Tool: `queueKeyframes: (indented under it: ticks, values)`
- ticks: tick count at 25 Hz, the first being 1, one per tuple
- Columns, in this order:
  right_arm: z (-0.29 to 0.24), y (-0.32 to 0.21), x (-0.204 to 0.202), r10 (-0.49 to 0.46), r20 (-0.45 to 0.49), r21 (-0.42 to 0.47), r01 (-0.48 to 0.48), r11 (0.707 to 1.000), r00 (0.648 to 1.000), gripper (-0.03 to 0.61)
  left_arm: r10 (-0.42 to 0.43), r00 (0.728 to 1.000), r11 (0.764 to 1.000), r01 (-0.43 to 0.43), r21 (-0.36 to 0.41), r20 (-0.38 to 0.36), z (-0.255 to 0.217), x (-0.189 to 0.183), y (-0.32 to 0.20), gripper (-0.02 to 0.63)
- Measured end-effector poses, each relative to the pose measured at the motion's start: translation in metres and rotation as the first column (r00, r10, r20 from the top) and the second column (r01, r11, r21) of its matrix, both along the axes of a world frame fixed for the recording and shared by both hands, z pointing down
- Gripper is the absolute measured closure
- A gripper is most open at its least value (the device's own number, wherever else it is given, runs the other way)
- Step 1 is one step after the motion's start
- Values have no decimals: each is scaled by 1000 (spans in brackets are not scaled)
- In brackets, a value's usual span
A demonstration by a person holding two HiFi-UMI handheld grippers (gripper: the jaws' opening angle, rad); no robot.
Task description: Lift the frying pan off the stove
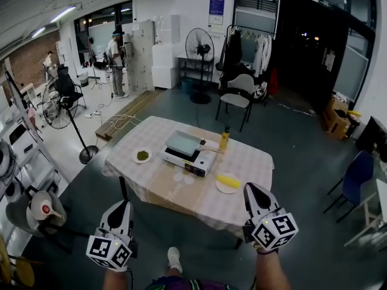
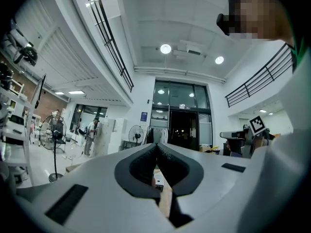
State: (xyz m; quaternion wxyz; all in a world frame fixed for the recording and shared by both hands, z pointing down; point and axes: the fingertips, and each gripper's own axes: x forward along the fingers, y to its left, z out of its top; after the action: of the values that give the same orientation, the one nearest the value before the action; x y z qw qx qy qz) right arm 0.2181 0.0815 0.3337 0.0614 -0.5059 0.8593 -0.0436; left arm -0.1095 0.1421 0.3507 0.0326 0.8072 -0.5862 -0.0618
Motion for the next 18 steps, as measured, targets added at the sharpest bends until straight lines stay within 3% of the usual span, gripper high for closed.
queueKeyframes:
  ticks: [10, 18]
  values:
    - [-13, -123, -47, 58, -2, 14, -58, 998, 998, 572, 83, 996, 997, -83, 10, -26, 6, -40, -133, 592]
    - [-9, -221, -90, 85, -47, -7, -85, 996, 995, 571, 143, 990, 990, -143, -14, 0, 13, -75, -233, 592]
